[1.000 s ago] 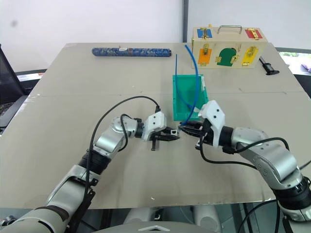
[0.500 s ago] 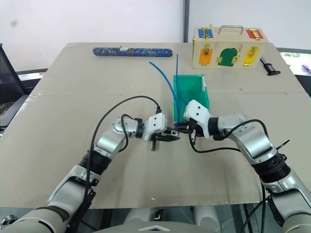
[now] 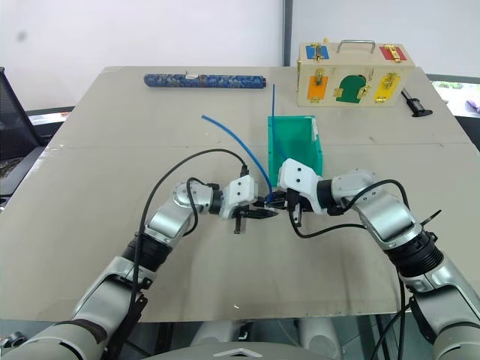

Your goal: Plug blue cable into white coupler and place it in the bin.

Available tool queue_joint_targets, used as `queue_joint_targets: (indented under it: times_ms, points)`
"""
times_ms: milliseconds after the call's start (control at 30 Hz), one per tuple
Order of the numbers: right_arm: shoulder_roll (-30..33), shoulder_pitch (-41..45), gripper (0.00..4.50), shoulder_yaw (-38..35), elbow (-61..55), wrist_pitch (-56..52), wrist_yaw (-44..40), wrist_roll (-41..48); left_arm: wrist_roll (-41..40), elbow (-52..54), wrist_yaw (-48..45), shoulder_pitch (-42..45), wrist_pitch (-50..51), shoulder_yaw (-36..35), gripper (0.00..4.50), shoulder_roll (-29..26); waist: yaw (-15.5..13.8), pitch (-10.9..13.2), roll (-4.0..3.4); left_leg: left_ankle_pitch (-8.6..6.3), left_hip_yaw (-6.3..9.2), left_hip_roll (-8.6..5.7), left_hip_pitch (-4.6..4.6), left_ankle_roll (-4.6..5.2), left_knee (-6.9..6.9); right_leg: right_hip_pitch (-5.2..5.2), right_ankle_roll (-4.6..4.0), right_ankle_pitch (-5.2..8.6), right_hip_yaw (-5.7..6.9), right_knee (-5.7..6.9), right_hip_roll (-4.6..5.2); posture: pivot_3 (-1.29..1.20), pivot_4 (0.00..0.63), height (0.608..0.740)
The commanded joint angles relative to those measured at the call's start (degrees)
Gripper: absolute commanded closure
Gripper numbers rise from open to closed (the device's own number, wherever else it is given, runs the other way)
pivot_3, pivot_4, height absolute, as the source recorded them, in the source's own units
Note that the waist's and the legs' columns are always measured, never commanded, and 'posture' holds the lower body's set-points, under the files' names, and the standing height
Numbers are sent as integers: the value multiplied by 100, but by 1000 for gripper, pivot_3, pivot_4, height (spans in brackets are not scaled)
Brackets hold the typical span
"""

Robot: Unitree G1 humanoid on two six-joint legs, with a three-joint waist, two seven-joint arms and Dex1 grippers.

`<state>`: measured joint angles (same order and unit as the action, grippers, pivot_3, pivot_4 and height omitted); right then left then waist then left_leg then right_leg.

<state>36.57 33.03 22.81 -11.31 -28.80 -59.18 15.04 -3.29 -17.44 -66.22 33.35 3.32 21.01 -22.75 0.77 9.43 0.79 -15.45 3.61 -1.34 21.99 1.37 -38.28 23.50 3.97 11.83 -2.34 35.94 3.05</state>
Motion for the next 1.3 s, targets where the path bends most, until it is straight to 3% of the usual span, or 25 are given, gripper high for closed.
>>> queue_joint_targets:
  times_ms: [33,800,1300]
  points:
    - [106,13,4500,163,60,-143,-317,-114,82,73,-3,-84,-4,83,4111,24,1,0,0,0,0,0,-1,0,0,-1,0,0,0,0,0,0,150,740]
    - [54,867,4500,293,569,-820,-1214,-128,153,52,20,-29,-15,76,4111,73,-19,0,0,0,6,-6,4,0,0,0,0,0,3,-1,10,0,150,740]
    - [-358,840,4500,558,1263,-573,-1107,-574,201,61,45,-50,-50,88,4111,130,-11,-8,-1,0,5,-7,-2,-1,0,-2,0,-1,4,2,10,0,150,740]
